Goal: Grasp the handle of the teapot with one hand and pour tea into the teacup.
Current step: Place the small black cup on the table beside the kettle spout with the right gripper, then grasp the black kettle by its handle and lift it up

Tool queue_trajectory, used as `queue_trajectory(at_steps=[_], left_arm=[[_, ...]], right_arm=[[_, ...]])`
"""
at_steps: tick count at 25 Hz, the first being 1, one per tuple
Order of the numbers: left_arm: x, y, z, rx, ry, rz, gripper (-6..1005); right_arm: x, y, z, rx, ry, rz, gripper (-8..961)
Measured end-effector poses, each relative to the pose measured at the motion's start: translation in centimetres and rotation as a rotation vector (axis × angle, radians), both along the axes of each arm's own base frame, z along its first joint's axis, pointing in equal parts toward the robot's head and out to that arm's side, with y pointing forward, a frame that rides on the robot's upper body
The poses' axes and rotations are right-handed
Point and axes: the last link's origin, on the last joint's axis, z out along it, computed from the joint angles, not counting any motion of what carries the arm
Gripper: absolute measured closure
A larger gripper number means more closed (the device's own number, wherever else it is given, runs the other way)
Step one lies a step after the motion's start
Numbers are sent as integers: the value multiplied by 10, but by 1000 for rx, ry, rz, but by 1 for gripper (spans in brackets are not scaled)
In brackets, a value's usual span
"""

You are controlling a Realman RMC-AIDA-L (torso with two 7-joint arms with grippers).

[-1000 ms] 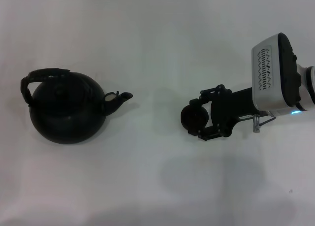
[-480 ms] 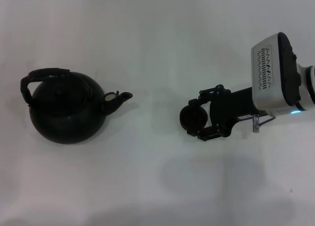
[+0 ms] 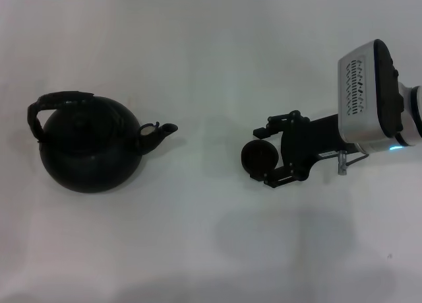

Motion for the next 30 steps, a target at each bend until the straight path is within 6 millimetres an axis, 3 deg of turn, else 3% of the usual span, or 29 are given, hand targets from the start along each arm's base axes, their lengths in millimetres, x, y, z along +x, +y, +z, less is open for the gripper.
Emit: queue_trajectory(at_steps=[8,20,25,28,30], left_arm=[[0,0,0,0,-1,-1,268],[0,-1,0,0,-1,0,269],[1,-3,0,5,3,-9,269],[7,-8,0,6,13,-60,270],[13,-12,-2,-9,22,-102,270]], right_arm=[[-1,-2,1,-19,15,-26,102],[-5,-1,32,-27,168,-94,83],[-10,0,69,18,359,-82,85],[4,4,104,156,452,-108,86],[10,4,112,192,467,-119,86]])
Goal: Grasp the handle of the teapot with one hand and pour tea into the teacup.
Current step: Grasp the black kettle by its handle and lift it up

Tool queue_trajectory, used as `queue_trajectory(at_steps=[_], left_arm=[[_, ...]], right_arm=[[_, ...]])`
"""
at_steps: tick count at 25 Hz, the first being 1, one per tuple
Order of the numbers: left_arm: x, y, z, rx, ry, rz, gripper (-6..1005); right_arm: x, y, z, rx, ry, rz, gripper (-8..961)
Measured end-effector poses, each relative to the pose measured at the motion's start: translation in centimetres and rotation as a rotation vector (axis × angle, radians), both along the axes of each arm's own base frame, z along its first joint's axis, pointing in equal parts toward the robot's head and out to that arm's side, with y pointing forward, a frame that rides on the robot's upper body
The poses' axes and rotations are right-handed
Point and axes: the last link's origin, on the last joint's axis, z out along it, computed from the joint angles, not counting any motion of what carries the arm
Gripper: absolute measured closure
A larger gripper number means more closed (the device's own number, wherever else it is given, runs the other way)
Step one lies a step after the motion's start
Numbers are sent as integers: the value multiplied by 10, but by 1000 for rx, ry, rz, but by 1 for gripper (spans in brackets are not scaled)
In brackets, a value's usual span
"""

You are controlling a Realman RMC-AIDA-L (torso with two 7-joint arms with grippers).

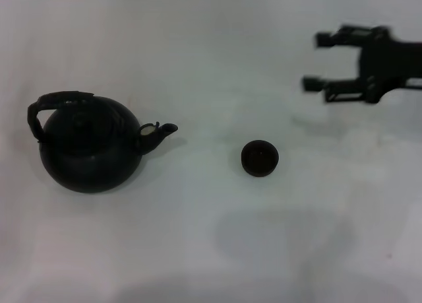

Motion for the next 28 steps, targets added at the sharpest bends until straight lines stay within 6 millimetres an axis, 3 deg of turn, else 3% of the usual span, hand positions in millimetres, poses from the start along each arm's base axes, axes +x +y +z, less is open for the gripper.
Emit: queue_trajectory(at_steps=[4,9,13,18,28], left_arm=[[1,-7,-6,-36,-42,-14,271],[2,-16,-14,-107,-46,-34,272],[5,-28,7,-153,-100,-79,272],[21,-28,28,-269,-67,15,273],[59,-33,10,-332,-66,138,287]], right_arm=[[26,-3,23,140,46,-73,88],[59,-10,32,240,103,-180,89],[75,-12,31,273,100,-239,90],[80,-11,25,296,87,-268,91],[93,-14,21,324,65,-333,92]])
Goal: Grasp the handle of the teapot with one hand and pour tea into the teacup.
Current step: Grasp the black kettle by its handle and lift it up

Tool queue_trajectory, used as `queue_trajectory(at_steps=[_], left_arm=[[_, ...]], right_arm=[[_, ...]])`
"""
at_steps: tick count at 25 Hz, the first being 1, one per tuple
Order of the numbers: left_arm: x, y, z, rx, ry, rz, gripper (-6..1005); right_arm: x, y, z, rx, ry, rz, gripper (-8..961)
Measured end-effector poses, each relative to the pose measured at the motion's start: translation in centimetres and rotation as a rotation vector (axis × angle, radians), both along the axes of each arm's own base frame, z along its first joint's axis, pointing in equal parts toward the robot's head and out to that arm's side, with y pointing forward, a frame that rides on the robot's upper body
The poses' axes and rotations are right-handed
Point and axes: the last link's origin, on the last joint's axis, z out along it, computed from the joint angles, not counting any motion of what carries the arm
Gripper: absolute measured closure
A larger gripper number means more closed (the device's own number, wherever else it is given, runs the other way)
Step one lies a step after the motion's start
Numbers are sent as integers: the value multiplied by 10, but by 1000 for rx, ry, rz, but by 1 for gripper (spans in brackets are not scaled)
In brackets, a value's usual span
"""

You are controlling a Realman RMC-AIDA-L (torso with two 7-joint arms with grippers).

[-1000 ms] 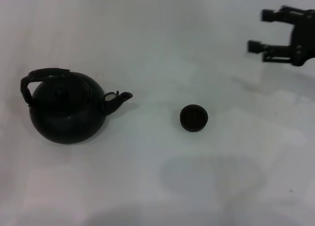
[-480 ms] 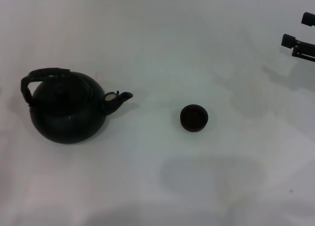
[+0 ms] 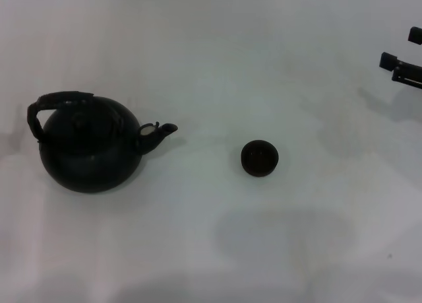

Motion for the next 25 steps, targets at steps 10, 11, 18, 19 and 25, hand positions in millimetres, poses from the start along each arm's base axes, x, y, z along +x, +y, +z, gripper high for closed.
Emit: queue_trajectory(at_steps=[10,11,18,19,25], left_arm=[[45,0,-32,-37,19,41,301],[48,-3,-32,-30,13,37,302],[80,-28,-33,-30,106,-36,312],[83,-33,-31,-24,121,-44,313],[89,-63,-28,-4,127,-147,322]], right_arm=[[16,-3,9,28,-34,-63,92],[18,-4,10,31,-40,-71,92],[30,-6,15,53,-70,-117,93],[31,-7,16,56,-74,-122,93],[37,-3,20,79,-102,-152,93]])
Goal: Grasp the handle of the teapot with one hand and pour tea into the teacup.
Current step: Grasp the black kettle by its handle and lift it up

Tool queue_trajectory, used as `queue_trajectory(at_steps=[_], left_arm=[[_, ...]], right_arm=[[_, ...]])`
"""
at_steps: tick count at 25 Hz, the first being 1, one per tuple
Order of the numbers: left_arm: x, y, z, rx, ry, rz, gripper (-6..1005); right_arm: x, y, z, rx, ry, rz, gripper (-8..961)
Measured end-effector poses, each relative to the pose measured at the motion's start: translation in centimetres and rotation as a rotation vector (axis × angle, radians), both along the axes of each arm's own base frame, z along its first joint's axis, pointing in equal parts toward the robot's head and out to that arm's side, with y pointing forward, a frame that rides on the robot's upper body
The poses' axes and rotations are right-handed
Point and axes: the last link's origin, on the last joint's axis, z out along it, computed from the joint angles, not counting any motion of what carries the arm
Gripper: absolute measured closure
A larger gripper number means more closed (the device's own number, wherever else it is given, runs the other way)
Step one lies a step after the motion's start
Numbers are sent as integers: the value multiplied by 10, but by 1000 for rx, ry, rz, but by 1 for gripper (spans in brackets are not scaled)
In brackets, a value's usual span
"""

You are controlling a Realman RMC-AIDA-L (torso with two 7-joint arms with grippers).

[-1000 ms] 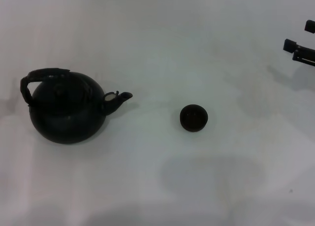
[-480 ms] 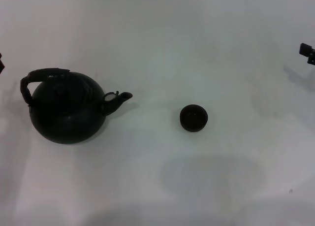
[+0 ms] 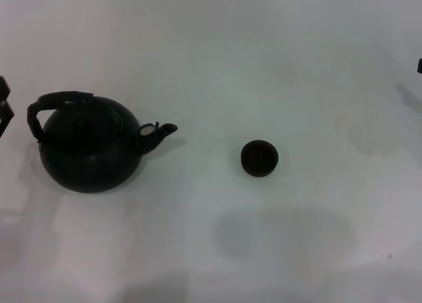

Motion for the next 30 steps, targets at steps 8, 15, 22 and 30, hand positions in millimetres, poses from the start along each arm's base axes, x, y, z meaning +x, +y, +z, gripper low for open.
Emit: queue_trajectory(at_steps=[8,15,22,30], left_arm=[[-15,-19,1,-36,-82,52,333],[-38,-36,-13,-65,-143,122,343],[-60,-26,-13,-76,-129,139,352],[-73,5,-16,-120,-154,96,363]], right_arm=[[7,5,6,30,-31,-43,94],[15,6,8,53,-59,-87,94],[14,5,5,47,-51,-80,95],[16,-5,-2,48,-36,-92,95]])
